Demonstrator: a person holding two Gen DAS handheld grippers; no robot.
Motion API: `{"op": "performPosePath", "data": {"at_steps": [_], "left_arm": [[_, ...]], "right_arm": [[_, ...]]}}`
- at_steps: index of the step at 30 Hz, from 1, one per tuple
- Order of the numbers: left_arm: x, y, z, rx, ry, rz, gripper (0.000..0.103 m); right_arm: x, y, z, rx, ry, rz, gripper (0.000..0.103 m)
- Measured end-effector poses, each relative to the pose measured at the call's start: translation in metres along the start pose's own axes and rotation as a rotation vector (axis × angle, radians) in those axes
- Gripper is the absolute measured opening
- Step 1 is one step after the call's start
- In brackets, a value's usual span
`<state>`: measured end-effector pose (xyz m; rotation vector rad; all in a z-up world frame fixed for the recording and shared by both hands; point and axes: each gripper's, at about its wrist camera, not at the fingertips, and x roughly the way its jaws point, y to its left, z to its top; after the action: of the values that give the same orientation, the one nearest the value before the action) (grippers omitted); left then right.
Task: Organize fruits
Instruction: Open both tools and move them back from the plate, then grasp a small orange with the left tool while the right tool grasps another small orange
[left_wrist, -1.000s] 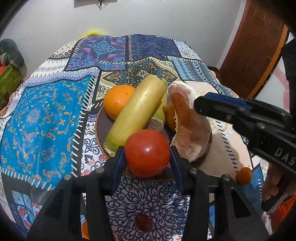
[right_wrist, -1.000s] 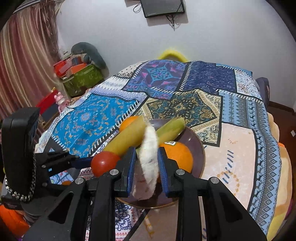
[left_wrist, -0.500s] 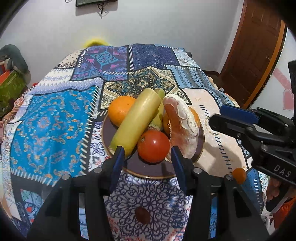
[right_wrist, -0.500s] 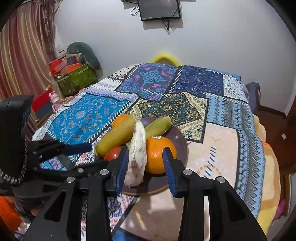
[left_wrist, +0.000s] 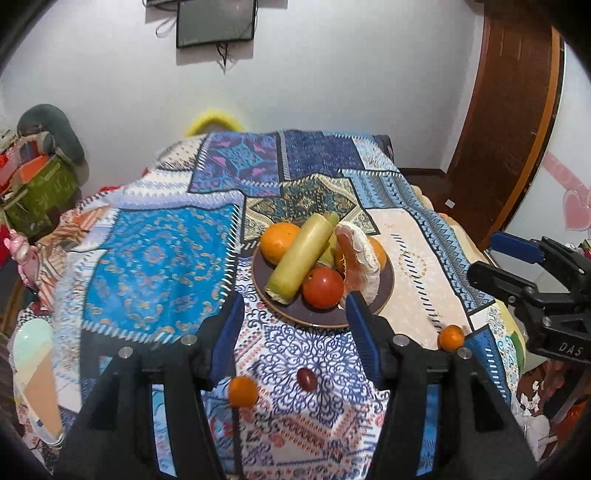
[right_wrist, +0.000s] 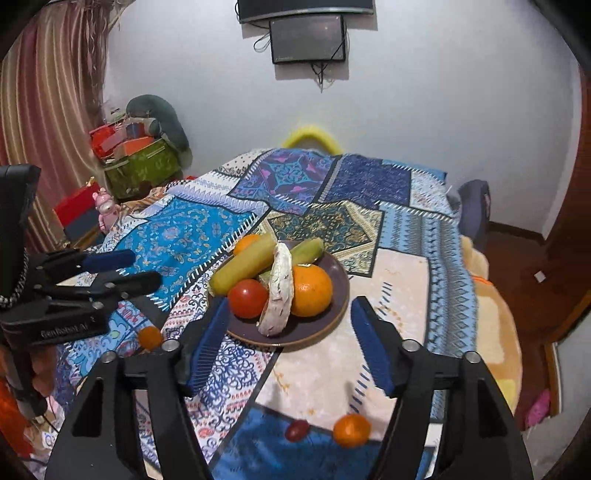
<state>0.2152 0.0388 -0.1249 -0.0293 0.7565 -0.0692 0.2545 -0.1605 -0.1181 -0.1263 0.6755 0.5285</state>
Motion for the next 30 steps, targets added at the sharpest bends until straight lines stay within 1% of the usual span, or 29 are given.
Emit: {"op": "performPosePath", "data": {"at_steps": [3,6,10,13,15,17,22,23,24,25,26,27,30], "left_arm": [[-0.025,0.002,-0.003,0.002,-0.038,0.006,0.057],[-0.044,0.005,-0.005,-0.007,-0.066,0.007,0.061],[-0.058,0.011,-0.011,-0.007,-0.075,0.02,0.063],[-0.061,0.018,-0.018,-0.012,-0.06,0.023,0.066],[-0.059,0.026,-0.024,-0.021,-0.042,0.031,0.067],[-0.055,0.034,-0.03,-0.033,-0.018,0.036,0.067],[-0.033,0.054,-0.047,-0.068,0.05,0.06,0.067],[-0.026,0.058,-0.05,-0.073,0.068,0.069,0.067],[-0.019,0.061,-0.053,-0.08,0.085,0.071,0.066],[-0.014,0.064,-0.056,-0.086,0.099,0.07,0.065],[-0.009,0.067,-0.059,-0.098,0.096,0.075,0.062],[-0.002,0.069,-0.062,-0.1,0.115,0.074,0.06],[0.016,0.07,-0.069,-0.098,0.155,0.06,0.053]], "right_arm": [[-0.016,0.004,-0.001,-0.017,-0.009,-0.022,0.072],[-0.03,0.005,-0.002,-0.033,-0.008,-0.046,0.078],[-0.043,0.005,-0.011,-0.033,0.001,-0.066,0.079],[-0.047,0.002,-0.02,-0.02,0.022,-0.074,0.079],[-0.046,-0.003,-0.028,-0.01,0.044,-0.087,0.079],[-0.045,-0.007,-0.036,-0.001,0.066,-0.101,0.079],[-0.029,-0.024,-0.055,0.042,0.149,-0.102,0.078],[-0.025,-0.028,-0.059,0.052,0.164,-0.104,0.075],[-0.019,-0.032,-0.063,0.063,0.185,-0.102,0.069],[-0.015,-0.035,-0.066,0.072,0.203,-0.095,0.065],[-0.011,-0.038,-0.069,0.08,0.219,-0.089,0.059],[-0.006,-0.04,-0.071,0.089,0.236,-0.085,0.056],[0.009,-0.045,-0.079,0.107,0.276,-0.078,0.05]]}}
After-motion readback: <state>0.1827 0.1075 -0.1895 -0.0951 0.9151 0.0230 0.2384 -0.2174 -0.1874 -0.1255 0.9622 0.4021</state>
